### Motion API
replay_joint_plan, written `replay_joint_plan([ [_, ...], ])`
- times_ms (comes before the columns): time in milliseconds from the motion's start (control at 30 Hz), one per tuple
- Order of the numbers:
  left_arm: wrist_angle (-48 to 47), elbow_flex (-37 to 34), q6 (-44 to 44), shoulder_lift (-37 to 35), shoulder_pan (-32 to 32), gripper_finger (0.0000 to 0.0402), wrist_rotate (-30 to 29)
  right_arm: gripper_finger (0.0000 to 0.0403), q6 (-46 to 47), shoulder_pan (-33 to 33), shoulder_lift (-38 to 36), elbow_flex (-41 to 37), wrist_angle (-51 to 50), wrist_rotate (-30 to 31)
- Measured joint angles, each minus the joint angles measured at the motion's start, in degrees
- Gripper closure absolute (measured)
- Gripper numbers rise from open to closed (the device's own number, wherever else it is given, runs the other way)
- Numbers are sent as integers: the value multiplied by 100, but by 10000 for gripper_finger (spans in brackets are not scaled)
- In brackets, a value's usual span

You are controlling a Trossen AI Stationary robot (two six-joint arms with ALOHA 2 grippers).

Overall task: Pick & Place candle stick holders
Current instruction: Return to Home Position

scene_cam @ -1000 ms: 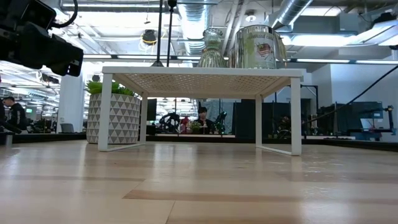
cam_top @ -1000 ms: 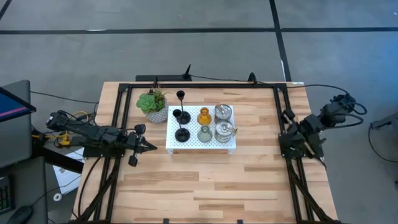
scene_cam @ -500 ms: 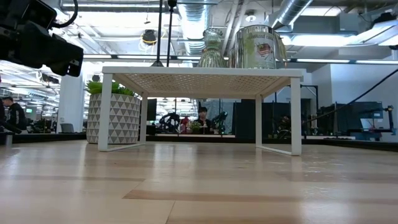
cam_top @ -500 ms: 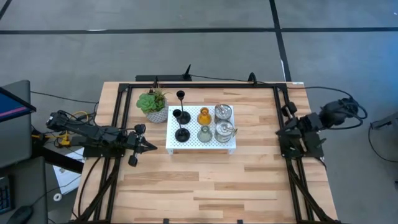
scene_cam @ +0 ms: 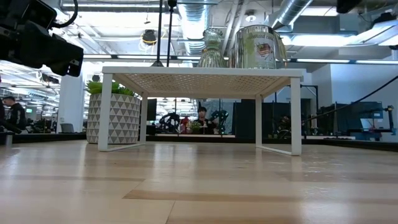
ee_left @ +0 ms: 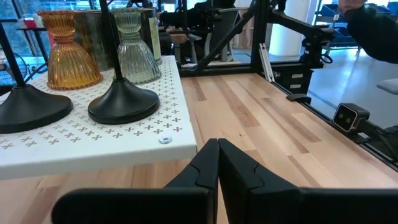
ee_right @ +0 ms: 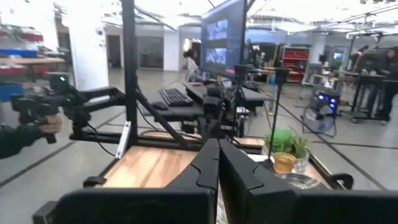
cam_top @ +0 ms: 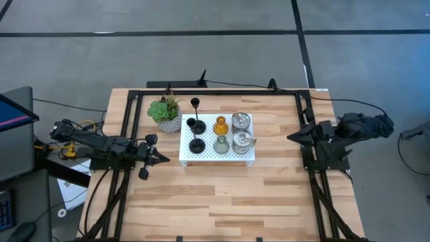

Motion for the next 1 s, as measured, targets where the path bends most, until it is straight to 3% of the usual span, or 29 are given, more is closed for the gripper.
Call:
replay_joint_plan([
  [133,0,0,-6,0,1,394,0,403,35,-185,-181,0,32,-289],
  [533,0,0,-7,0,1,394,0,403,-3,-337,-1360,2,-508,-259],
  [800,-1,0,-7,0,-1,394,0,403,36,-337,-1393,-41,-702,-259],
  [1000,-2,0,-7,0,1,394,0,403,729,-335,-1387,-326,-728,-436],
])
